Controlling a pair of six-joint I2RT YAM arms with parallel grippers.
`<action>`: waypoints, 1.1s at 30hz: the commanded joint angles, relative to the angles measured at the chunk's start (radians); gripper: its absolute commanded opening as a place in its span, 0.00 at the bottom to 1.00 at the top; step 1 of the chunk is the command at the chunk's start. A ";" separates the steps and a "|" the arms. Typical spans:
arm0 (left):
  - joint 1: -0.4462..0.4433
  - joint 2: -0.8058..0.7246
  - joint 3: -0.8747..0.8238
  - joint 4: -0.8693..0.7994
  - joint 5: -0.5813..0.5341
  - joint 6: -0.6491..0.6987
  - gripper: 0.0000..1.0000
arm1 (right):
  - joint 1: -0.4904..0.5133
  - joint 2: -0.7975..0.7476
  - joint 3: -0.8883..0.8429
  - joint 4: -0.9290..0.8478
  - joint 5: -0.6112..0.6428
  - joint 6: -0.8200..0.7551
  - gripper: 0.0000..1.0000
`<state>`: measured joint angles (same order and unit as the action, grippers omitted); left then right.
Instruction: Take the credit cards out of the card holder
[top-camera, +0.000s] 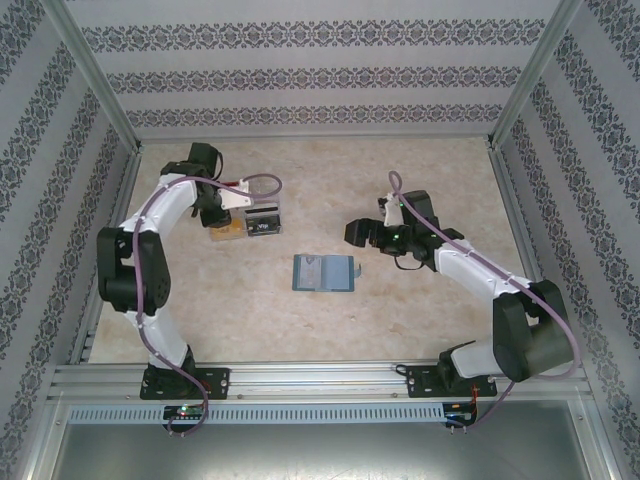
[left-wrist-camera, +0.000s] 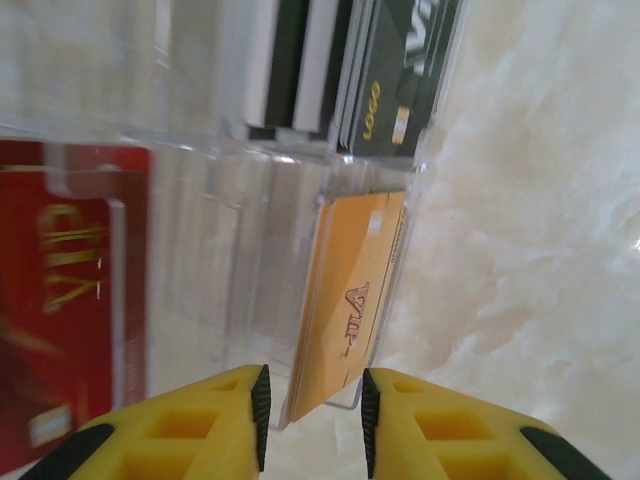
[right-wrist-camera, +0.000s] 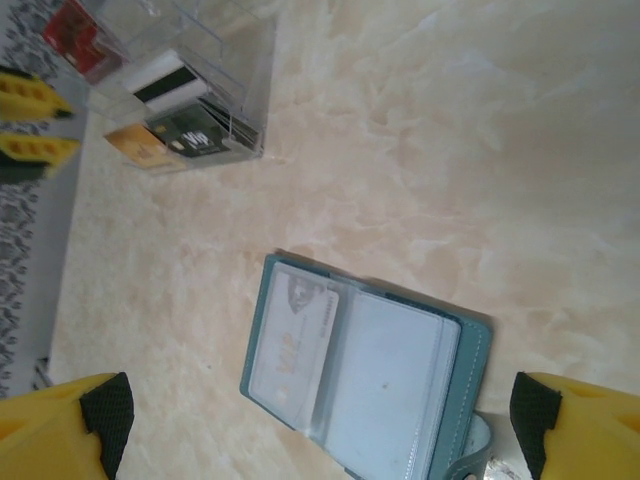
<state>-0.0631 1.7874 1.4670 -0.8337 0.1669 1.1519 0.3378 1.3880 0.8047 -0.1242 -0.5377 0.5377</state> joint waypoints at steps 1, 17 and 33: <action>0.012 -0.121 0.027 0.011 0.134 -0.117 0.34 | 0.100 -0.026 0.048 -0.073 0.130 -0.047 0.98; -0.064 -0.627 -0.524 0.495 -0.002 -1.258 0.39 | 0.437 0.282 0.221 -0.162 0.420 0.091 0.82; -0.064 -0.556 -0.522 0.126 0.017 -1.619 0.66 | 0.490 0.482 0.327 -0.259 0.574 0.208 0.51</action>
<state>-0.1234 1.2114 0.9154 -0.6086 0.1761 -0.4023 0.8162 1.8423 1.1175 -0.3328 -0.0219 0.7174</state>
